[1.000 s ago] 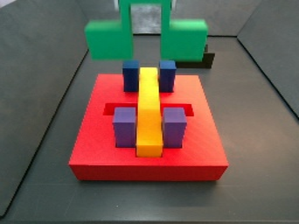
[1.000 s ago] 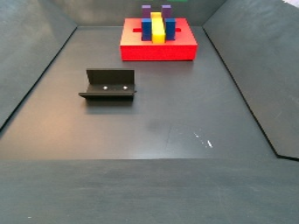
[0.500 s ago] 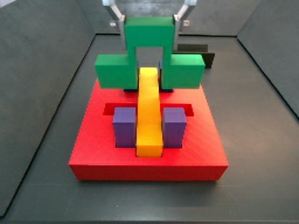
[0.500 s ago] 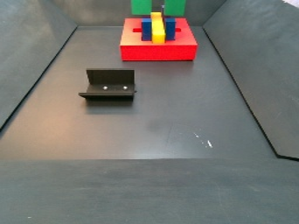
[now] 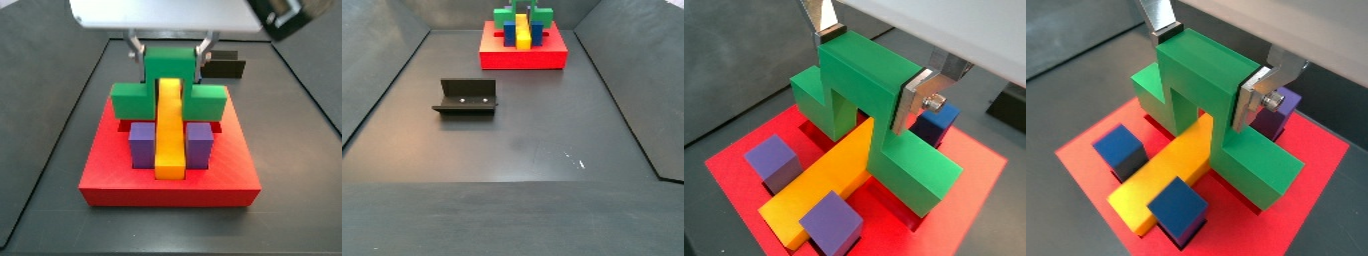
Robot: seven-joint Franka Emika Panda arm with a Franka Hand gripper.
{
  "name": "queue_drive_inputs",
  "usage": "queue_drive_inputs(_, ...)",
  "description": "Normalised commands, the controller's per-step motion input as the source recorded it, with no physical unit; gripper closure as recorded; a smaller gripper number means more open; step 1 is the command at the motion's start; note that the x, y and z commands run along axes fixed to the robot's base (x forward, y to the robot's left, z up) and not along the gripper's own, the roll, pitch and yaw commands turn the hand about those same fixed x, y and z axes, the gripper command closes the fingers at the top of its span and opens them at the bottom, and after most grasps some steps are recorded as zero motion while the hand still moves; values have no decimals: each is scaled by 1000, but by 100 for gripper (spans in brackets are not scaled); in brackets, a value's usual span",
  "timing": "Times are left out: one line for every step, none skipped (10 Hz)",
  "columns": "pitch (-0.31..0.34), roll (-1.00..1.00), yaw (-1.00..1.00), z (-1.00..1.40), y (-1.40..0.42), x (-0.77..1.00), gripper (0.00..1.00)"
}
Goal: Pick up the green object. Move up. Move to above the board. Insert the green object.
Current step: Insert the green object.
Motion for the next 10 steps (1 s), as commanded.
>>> queue_drive_inputs(0, -27, 0, -363, 0, -97, 100)
queue_drive_inputs(0, -24, 0, -269, 0, -6, 100)
queue_drive_inputs(0, 0, 0, -83, 0, 109, 100)
queue_drive_inputs(39, 0, 0, 0, -3, 266, 100)
queue_drive_inputs(56, 7, 0, 0, -9, 277, 100)
queue_drive_inputs(36, 20, 0, -23, -26, 171, 100)
queue_drive_inputs(31, 54, 0, -83, -103, 54, 100)
queue_drive_inputs(20, 54, 0, -123, -69, 6, 100)
queue_drive_inputs(13, 70, -17, -180, -14, 0, 100)
queue_drive_inputs(4, 71, -31, -243, -29, 0, 100)
